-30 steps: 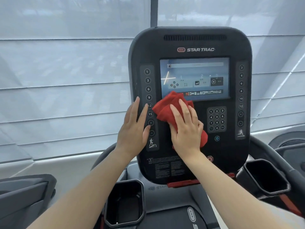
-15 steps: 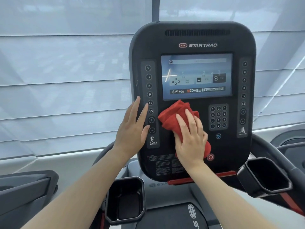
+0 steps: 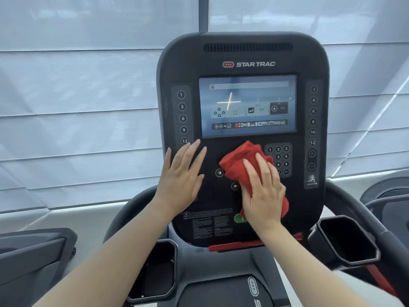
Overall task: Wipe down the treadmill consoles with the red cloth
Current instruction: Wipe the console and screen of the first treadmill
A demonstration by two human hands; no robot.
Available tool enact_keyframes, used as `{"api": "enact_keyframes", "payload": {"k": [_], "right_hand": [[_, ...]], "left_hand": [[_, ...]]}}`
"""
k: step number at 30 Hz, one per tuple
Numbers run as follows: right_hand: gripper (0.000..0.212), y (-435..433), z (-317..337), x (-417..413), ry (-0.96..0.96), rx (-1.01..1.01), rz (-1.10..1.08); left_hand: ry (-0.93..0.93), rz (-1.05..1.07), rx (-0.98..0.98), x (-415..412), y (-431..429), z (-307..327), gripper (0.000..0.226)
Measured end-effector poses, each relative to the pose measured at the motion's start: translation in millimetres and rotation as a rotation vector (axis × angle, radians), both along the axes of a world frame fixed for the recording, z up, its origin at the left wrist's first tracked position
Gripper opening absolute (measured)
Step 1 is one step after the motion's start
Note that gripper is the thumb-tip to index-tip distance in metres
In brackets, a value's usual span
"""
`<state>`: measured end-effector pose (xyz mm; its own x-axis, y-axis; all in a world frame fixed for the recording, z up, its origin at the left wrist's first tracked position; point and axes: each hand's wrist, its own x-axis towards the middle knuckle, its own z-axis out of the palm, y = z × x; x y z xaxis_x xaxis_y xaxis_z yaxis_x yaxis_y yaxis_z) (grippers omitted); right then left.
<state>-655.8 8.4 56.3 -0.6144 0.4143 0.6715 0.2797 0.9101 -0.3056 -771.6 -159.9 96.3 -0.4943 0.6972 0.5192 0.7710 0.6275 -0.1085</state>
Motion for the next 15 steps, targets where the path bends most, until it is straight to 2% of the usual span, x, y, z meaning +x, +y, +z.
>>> {"api": "enact_keyframes", "payload": {"k": [3,9,15], "right_hand": [[0.047,17.3,2.1,7.8,-0.03,0.029,0.044],[0.048,39.0,36.8,-10.9,0.022,-0.046,0.036],[0.051,35.8,-9.7,23.0,-0.065,0.067,0.12]], "left_hand": [[-0.039,0.046,0.035,6.8,8.0,-3.9,0.062],[-0.087,0.115,0.061,14.5,18.9,-5.8,0.06],[-0.114,0.102,0.106,30.9,26.2,-12.9,0.058]]}}
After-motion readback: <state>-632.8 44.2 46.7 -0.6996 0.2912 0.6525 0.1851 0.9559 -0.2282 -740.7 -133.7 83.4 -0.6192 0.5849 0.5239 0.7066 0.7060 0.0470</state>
